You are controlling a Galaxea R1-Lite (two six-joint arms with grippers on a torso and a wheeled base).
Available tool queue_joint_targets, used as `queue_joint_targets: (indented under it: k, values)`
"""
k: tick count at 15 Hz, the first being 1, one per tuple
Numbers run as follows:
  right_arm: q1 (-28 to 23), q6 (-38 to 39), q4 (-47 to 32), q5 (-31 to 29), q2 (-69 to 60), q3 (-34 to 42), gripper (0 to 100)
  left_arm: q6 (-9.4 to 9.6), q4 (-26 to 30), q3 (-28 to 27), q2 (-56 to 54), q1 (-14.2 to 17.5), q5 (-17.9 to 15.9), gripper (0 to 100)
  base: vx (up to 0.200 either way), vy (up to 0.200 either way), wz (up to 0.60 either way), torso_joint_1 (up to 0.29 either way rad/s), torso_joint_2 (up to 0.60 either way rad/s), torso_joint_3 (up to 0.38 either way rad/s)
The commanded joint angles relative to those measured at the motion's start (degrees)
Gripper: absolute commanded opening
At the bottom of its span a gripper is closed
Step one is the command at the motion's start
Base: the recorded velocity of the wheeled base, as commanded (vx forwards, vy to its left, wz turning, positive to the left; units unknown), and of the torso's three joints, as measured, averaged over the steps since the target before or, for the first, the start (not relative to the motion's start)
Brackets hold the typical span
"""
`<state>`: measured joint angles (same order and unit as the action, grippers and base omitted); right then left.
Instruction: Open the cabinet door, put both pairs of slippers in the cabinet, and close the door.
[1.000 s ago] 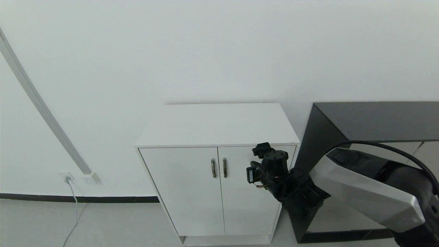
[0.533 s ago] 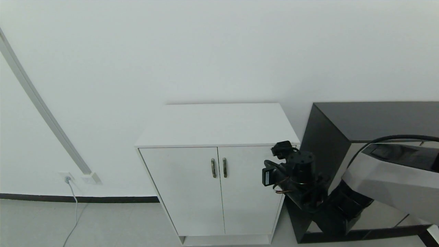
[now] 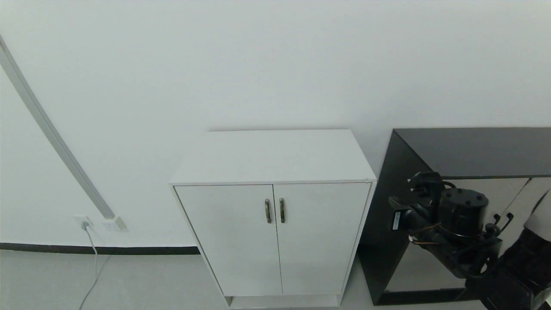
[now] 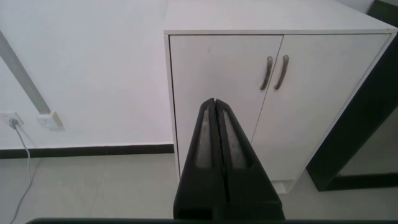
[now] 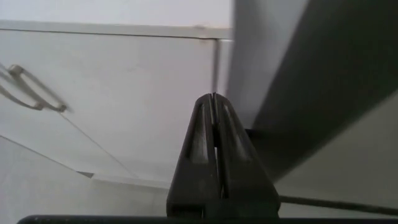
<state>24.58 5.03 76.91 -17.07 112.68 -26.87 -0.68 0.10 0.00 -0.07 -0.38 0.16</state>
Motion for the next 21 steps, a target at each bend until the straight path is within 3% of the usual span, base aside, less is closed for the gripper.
queue_joint_targets:
  k: [1,13,15,18,21]
  values:
    - [-2.9,-1.2,0.3,-0.1,-8.0,6.7,0,-0.02,0.0,0.0,0.1,0.0,0.0,0,0.000,0.000,0.00,0.000,0.00,0.000]
    - [-11.3,-3.9,-2.2,-0.1,-35.5,26.9,0,-0.02,0.0,0.0,0.1,0.0,0.0,0,0.000,0.000,0.00,0.000,0.00,0.000]
    - [-14.4,-3.9,-13.4,0.6,-46.7,26.9,0,-0.02,0.0,0.0,0.1,0.0,0.0,0,0.000,0.000,0.00,0.000,0.00,0.000]
    - [-14.2,-4.2,-29.4,0.9,-62.4,26.3,0,-0.02,0.0,0.0,0.1,0.0,0.0,0,0.000,0.000,0.00,0.000,0.00,0.000]
    - [-14.0,-4.1,-45.5,6.3,-73.7,24.0,0,-0.02,0.0,0.0,0.1,-0.1,0.0,0,0.000,0.000,0.00,0.000,0.00,0.000]
